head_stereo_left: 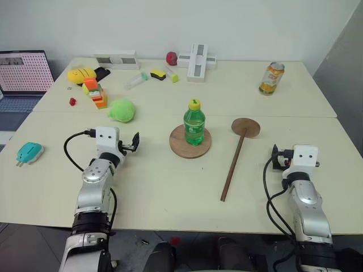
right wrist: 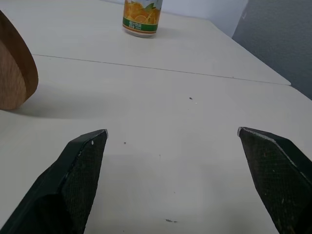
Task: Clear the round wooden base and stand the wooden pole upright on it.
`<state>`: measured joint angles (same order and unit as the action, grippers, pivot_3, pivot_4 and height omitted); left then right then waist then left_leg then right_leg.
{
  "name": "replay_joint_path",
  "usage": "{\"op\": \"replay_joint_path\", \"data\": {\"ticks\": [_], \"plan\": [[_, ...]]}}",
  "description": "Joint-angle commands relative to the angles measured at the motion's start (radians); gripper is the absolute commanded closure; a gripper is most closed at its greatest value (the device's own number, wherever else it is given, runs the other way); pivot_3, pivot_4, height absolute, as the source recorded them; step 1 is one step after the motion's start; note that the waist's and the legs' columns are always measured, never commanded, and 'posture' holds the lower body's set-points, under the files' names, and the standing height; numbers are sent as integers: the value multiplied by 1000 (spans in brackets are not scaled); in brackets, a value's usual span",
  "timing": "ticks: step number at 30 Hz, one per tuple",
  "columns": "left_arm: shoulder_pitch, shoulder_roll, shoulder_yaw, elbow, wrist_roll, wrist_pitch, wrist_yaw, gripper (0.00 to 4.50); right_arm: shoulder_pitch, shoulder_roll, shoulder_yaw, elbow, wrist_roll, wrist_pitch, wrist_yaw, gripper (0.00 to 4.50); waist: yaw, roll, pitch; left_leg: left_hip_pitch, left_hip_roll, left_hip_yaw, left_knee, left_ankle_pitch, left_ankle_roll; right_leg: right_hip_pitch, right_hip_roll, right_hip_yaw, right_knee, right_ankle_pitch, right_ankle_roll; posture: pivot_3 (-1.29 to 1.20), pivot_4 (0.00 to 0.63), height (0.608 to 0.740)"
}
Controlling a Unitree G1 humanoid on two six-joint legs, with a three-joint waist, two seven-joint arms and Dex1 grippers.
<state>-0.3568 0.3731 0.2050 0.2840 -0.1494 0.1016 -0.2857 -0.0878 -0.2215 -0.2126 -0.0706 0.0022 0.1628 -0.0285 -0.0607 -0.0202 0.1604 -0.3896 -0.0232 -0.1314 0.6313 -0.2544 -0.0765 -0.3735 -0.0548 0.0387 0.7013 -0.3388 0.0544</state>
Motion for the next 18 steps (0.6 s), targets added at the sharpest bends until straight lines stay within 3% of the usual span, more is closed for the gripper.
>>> {"op": "replay_joint_path", "data": {"ticks": [1,6,10,13,18], "plan": [[-13,14,26,-18,-15,-15,2,0,-3,-11,-13,-22,-6,-26,-3,6,0,0,0,0,0,0,0,0,0,0,0,0,0,0,0,0,150,740],[-12,49,42,-50,-48,10,-55,0,-2,-15,-16,-60,5,-4,8,6,0,0,0,0,0,0,0,0,0,0,0,0,0,0,0,0,150,740],[-27,111,46,-149,-195,111,-254,0,-4,-68,-29,-101,37,19,79,6,-1,0,0,0,0,0,0,0,0,0,0,0,0,0,0,0,150,740],[-80,193,24,-222,-312,249,-422,0,-9,-127,-47,-190,167,104,214,6,-1,0,0,0,0,0,0,0,0,0,0,0,0,0,0,0,150,740],[-257,286,-100,-218,-372,388,-670,0,3,-290,-4,-347,418,274,530,6,-2,0,0,0,0,-2,2,-2,3,3,0,-2,-1,0,0,0,150,740]]}}
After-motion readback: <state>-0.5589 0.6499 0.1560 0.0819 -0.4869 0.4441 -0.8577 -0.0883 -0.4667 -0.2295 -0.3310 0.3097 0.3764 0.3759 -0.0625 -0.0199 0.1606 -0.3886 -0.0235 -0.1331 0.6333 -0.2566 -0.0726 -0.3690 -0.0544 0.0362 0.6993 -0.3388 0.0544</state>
